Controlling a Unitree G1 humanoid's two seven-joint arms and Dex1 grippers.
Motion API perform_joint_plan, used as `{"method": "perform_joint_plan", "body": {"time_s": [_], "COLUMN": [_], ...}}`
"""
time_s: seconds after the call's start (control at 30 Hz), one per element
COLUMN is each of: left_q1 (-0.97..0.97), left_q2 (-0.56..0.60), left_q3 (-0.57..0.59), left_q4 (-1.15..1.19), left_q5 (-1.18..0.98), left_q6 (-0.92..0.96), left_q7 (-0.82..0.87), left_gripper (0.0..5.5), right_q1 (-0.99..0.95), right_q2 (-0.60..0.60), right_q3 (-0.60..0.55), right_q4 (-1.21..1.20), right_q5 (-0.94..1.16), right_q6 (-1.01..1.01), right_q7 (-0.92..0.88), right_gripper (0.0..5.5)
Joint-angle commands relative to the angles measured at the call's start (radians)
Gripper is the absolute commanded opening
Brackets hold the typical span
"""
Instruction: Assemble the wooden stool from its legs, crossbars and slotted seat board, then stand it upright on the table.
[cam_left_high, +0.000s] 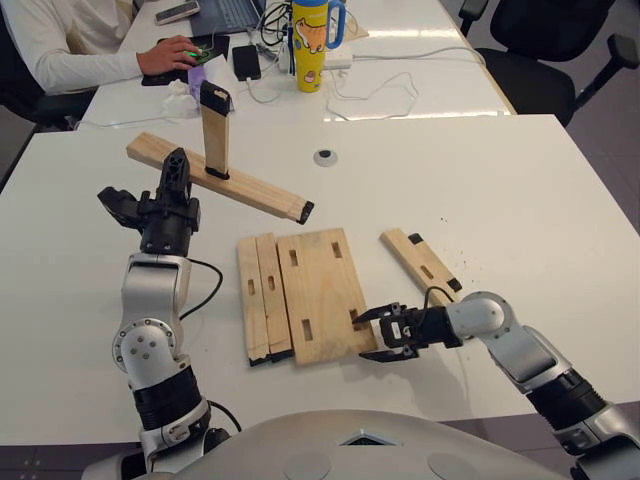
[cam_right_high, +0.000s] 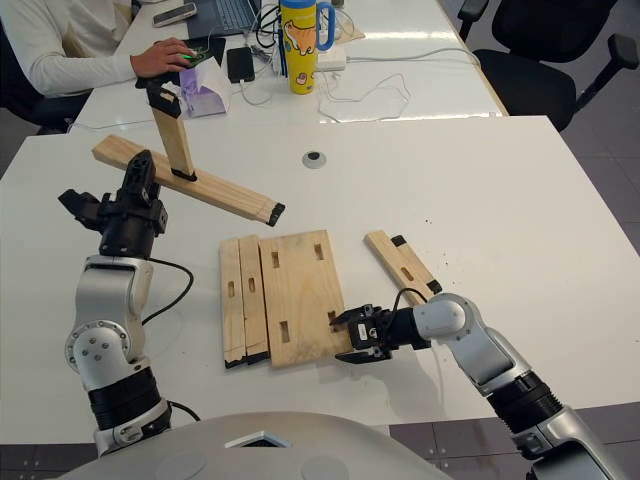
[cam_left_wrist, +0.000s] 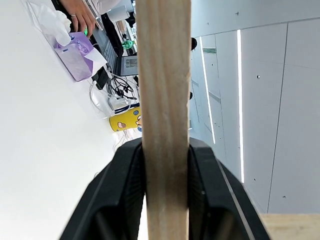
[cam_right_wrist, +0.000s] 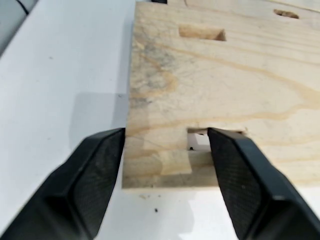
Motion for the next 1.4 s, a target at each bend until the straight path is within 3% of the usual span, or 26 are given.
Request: {"method": "perform_joint_plan", "body": {"time_s": [0.03,0.23,0.6,0.93,1.4], "left_q1": [-0.029,-0.044,-0.059,-0.013,-0.062], "left_q2": [0.016,0.013,0.063,0.090,-0.019], "left_q3": [-0.005,-0.013,-0.075,-0.175,-0.184], "left_q4": [-0.002,0.022,0.117,0.250,0.427], "left_q5": [-0.012,0.022,0.218,0.589,0.789], "left_q6": [0.002,-0.014,0.003,-0.090,-0.362], "left_q7": [0.000,-0.024,-0.136,-0.300,-0.465], "left_gripper": [1.03,1.03,1.03,1.03,1.03], "right_q1": [0.024,-0.047,-0.186,-0.219,-0.216], "right_q2": [0.007,0.137,0.306,0.354,0.367], "right_q3": [0.029,0.018,-0.004,-0.021,-0.039], "right_q4": [0.051,0.117,0.246,0.245,0.254], "right_q5": [-0.062,-0.044,-0.053,-0.026,-0.003], "right_q6": [0.149,0.316,0.270,0.269,0.295], "right_q7": [-0.037,-0.153,-0.349,-0.378,-0.365], "right_gripper": [3.01,3.01,3.01,3.01,3.01]}}
